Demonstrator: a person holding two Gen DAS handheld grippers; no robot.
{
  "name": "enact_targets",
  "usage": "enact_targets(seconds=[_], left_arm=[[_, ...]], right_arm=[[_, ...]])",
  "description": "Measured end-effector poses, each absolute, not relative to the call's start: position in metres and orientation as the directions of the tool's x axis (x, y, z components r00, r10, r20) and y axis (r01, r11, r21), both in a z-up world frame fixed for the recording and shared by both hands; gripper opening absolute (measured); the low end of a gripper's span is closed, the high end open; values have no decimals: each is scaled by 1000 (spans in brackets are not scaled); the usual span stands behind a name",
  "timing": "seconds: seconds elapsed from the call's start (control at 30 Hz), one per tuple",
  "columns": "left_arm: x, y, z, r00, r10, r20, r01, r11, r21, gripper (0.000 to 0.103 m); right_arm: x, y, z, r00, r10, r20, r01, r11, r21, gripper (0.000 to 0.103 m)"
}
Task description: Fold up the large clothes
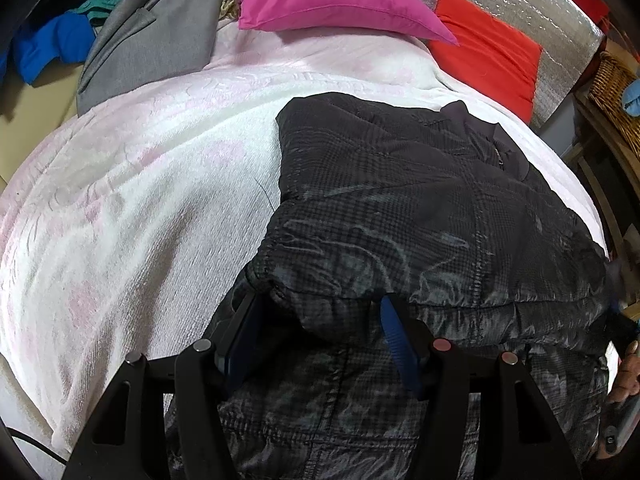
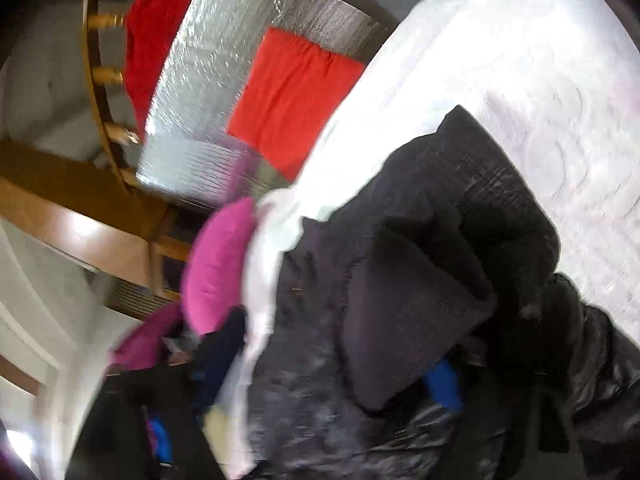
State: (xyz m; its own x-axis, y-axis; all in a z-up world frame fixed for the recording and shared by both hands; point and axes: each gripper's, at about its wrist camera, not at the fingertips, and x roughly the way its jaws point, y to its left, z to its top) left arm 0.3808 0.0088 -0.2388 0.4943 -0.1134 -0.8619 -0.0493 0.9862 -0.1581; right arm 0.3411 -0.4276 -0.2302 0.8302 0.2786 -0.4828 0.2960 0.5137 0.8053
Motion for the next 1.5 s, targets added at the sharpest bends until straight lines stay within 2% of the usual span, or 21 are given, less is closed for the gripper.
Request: enact_targets(seconds=[0.03,0.07,0.17,0.33,0.4,0.5,0.6,0.63,0.67,0.7,0.73,0.77,0.8,0.83,0.87,0.9,0.93,1.07,1.2,1.37,1.5], left_arm=[[380,8,-239,496,-110,-862,-48,987,-153,62],[380,8,-238,496,-110,-861,-46,987,-152,62],[380,7,-236,505,-104,-857,-45,988,-147,62],[375,1,-227,544,-75,-836,-22,994,-104,62],[377,1,-230,537,-68,-841,-25,995,-97,62],[382,-1,-237,507,-60,-860,-24,996,-84,62],[381,-5,-235,516,-52,-855,-21,997,-74,62],[381,-6,-234,518,-55,-853,-19,997,-76,62],[381,-7,-234,520,-57,-852,-17,997,-76,62],[380,-9,-234,522,-53,-851,-13,997,-70,62],[380,-12,-234,526,-45,-849,-8,998,-58,62],[379,-15,-234,530,-40,-847,-4,999,-50,62],[379,-18,-234,534,-40,-845,1,999,-47,62],[379,-20,-233,539,-40,-841,5,999,-44,62],[379,-20,-232,545,-38,-837,9,999,-40,62],[379,-24,-231,555,-30,-831,12,1000,-28,62],[379,-25,-230,562,-24,-827,14,1000,-20,62],[376,-27,-222,594,-18,-805,20,1000,-8,62],[375,-27,-216,626,-4,-780,16,1000,9,62],[375,-30,-214,636,-1,-772,25,1000,19,62],[372,-30,-212,642,0,-767,26,999,22,62]], right_arm=[[345,-425,-233,806,247,-538,338,554,761,25],[347,-423,-236,786,238,-570,364,568,738,14],[342,-423,-227,794,184,-579,378,596,708,13],[322,-415,-186,856,68,-512,314,719,620,13],[327,-418,-192,826,58,-561,352,724,594,12],[343,-425,-224,712,103,-694,424,725,542,13],[339,-431,-226,718,136,-683,412,708,574,16],[336,-433,-222,720,149,-677,400,709,581,18],[335,-434,-221,721,158,-675,395,706,588,31],[334,-436,-222,721,164,-673,397,699,595,54],[333,-437,-224,724,172,-668,397,687,608,66],[331,-438,-224,738,177,-651,389,676,625,74],[329,-440,-224,753,177,-634,380,669,639,74],[331,-440,-223,757,174,-629,376,672,638,73],[333,-438,-224,753,165,-637,379,683,624,60],[334,-436,-226,746,147,-650,389,696,604,31],[337,-434,-228,726,124,-676,404,718,567,20],[332,-433,-221,744,121,-658,389,722,572,14],[322,-422,-195,788,42,-615,351,790,504,14],[343,-424,-230,659,60,-750,423,794,436,14],[340,-426,-222,675,71,-734,404,797,449,20]])
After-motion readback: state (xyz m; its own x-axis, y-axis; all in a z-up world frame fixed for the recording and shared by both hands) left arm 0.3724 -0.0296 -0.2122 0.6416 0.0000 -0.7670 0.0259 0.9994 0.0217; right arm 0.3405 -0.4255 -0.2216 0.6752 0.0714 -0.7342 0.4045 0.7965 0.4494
